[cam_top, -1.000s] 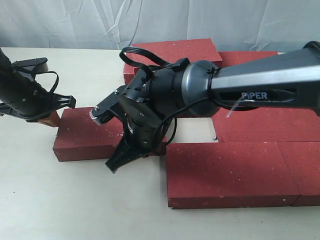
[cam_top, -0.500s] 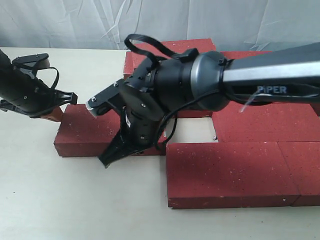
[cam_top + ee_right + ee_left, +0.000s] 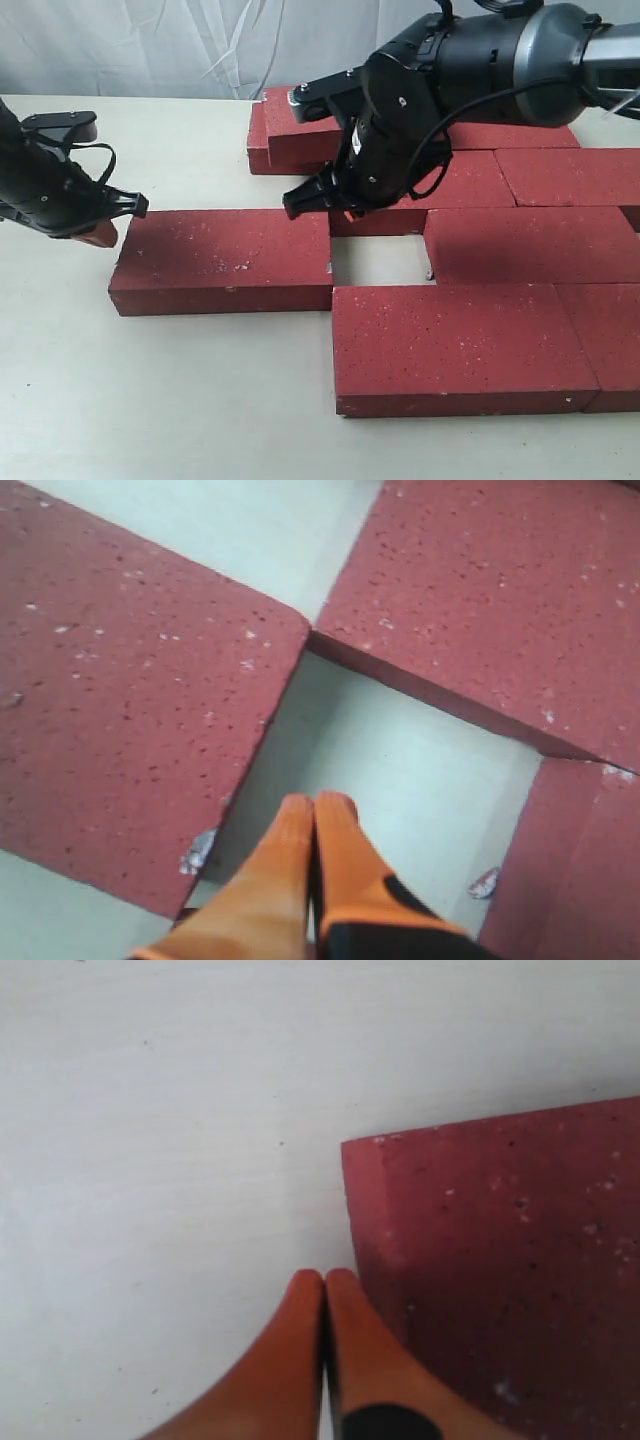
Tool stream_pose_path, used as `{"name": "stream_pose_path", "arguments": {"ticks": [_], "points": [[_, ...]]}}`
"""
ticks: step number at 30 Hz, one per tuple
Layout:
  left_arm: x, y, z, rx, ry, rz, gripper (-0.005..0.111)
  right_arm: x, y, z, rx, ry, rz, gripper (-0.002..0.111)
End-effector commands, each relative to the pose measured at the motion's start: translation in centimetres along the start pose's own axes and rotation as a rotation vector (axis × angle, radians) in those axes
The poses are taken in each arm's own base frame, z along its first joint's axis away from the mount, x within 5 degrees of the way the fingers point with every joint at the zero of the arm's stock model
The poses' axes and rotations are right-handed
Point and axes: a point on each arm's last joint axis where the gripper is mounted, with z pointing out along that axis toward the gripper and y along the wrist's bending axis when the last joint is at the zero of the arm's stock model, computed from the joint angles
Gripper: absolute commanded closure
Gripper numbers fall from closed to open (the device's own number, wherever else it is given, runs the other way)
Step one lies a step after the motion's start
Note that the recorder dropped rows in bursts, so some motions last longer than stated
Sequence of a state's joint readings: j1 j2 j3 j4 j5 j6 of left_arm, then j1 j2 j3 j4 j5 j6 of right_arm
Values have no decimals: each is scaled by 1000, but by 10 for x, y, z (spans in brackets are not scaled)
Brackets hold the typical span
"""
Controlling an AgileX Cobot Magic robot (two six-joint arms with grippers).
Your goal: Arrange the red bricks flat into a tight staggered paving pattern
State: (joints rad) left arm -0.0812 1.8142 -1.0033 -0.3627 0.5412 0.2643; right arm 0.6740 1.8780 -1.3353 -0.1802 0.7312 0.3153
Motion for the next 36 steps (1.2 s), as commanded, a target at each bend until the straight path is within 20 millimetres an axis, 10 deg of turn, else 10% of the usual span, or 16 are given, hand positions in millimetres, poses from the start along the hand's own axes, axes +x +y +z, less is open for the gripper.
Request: {"name": "stream_pose_path", "arguments": {"ticks": [1, 15, 36], "points": [[-1, 9, -2, -20, -2, -29, 107, 4, -10, 9, 3, 0, 26, 109], [1, 7, 7, 2, 28, -60, 107, 15, -4, 51, -13, 77, 42, 109], [6, 6, 25, 48, 81, -87, 107, 19, 3, 53, -91, 116, 20, 109]]}}
